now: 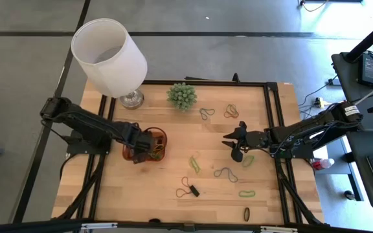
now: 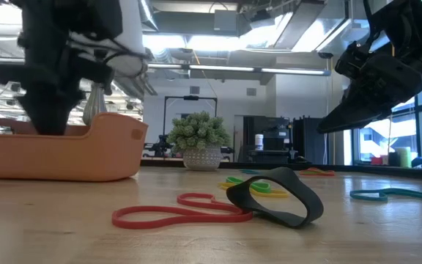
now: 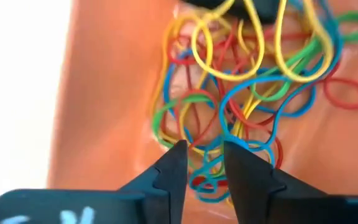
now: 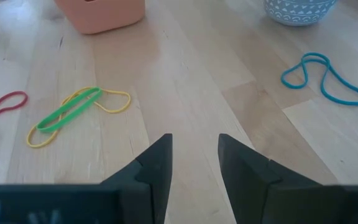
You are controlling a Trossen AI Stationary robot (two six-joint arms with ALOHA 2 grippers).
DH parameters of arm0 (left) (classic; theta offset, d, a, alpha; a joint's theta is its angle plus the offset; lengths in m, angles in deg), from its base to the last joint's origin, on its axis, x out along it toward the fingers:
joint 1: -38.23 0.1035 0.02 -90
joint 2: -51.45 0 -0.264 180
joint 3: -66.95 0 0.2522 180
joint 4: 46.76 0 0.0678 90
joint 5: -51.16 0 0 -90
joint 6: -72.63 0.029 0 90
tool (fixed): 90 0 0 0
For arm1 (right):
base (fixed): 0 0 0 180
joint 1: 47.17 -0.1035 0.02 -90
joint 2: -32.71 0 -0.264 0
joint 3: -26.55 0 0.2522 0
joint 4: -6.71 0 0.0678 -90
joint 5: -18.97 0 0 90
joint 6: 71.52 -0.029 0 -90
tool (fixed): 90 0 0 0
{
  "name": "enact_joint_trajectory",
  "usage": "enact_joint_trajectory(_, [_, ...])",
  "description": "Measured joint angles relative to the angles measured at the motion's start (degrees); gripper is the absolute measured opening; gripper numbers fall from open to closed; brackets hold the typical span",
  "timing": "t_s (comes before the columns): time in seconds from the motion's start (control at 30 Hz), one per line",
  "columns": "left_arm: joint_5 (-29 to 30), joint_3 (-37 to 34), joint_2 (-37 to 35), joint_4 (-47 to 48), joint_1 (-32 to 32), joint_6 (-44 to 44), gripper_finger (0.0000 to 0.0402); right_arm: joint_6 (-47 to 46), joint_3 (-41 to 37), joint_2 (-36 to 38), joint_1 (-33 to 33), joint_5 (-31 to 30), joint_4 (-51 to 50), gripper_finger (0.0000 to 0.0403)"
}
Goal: Pick and place rubber bands into bin
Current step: Put the blue rubber band into the orange bin
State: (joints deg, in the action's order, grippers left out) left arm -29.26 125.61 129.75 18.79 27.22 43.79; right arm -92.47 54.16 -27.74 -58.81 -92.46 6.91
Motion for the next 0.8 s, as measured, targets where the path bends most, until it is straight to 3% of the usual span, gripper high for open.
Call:
enact_joint_trajectory(0.23, [5.7,8.2,0.0,0.3,-0.4,0.6,0.0105,0.0,0.0,0.0,0.0,0.0,0.0,0.0133])
enact_joint_trajectory(0.33, [11.2,7.9,-0.1,-9.5,-1.2,1.3,0.0099,0.0,0.0,0.0,0.0,0.0,0.0,0.0133])
enact_joint_trajectory(0.43, [13.3,5.8,-0.1,-20.8,-2.2,7.3,0.009,-1.3,0.0,0.0,0.0,0.0,0.0,0.0133])
enact_joint_trajectory(0.63, [10.6,-0.6,0.0,-44.9,-2.4,21.0,0.0043,-3.7,0.0,0.0,0.0,0.0,0.0,0.0133])
enact_joint_trajectory(0.8, [9.9,-7.7,0.0,-61.2,-1.2,25.0,0.0004,-6.3,0.0,-0.1,0.0,0.0,0.0,0.0133])
